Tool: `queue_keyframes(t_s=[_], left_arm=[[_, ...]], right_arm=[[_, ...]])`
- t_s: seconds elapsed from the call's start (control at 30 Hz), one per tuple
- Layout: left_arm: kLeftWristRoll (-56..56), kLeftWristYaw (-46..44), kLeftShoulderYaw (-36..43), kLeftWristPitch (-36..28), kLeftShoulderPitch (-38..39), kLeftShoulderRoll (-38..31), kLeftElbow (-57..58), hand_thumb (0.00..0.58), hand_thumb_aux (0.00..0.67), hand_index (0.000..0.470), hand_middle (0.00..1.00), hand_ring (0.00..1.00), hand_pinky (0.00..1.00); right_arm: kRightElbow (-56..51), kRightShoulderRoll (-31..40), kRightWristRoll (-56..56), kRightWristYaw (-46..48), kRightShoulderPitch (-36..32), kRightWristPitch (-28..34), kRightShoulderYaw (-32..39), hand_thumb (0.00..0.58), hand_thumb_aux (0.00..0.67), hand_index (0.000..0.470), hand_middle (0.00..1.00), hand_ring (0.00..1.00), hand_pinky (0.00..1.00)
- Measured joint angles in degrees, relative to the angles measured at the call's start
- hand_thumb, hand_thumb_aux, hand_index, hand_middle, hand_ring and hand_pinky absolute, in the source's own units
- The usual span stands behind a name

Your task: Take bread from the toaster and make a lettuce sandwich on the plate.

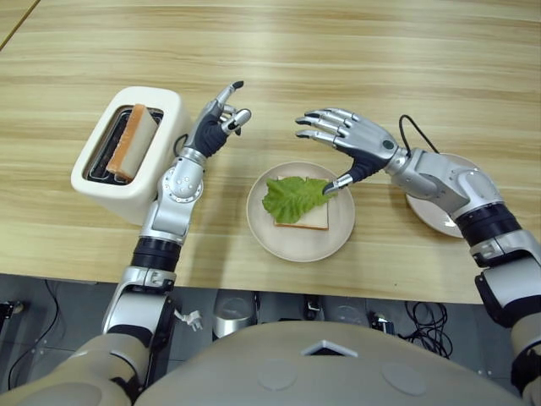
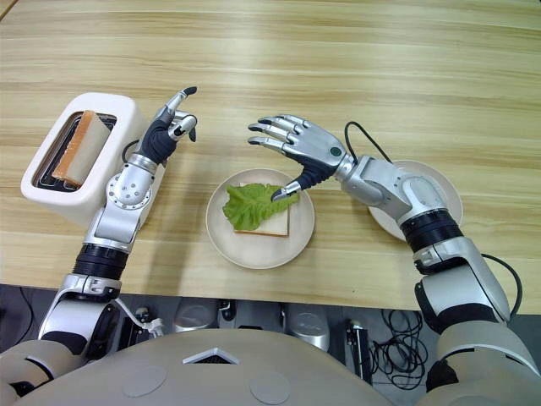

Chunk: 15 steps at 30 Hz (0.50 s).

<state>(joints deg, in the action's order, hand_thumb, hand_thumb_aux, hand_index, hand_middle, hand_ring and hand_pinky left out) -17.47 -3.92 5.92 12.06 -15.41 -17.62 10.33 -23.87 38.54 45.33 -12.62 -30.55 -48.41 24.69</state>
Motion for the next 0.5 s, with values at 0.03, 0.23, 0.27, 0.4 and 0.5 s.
queue_keyframes(t_s=[0.03,0.23,0.27,0.4,0.5], left_arm=[[-0.05,0.00,0.00,-0.13,0.65,0.00,-1.41,0.000,0.000,0.000,1.00,1.00,1.00],[-2.65,-0.05,-0.24,-2.72,5.84,-0.42,-20.00,0.000,0.000,0.000,0.00,0.00,0.00],[-3.45,-0.18,-0.25,-3.38,6.54,-0.46,-24.22,0.000,0.000,0.000,0.00,0.00,0.00],[-6.70,0.10,-2.50,-5.91,7.99,-0.61,-35.03,0.000,0.000,0.000,0.00,0.00,0.00],[-9.10,1.06,-7.64,-8.36,9.01,-2.58,-36.95,0.000,0.000,0.000,0.00,0.00,0.00]], right_arm=[[0.18,-0.03,-0.27,-0.01,0.13,0.12,-0.50,0.000,0.000,0.000,0.00,0.00,0.00],[1.44,-2.39,-1.83,-3.18,2.50,1.96,-5.48,0.000,0.000,0.000,0.00,0.00,0.00],[2.02,-2.81,-2.42,-3.85,3.45,2.16,-6.19,0.000,0.000,0.000,0.00,0.00,0.00],[2.20,-4.29,-3.06,-5.67,6.53,2.59,-7.69,0.000,0.000,0.000,0.00,0.00,0.00],[2.27,-4.43,-3.32,-6.05,7.51,2.99,-8.60,0.000,0.000,0.000,0.00,0.00,0.00]])
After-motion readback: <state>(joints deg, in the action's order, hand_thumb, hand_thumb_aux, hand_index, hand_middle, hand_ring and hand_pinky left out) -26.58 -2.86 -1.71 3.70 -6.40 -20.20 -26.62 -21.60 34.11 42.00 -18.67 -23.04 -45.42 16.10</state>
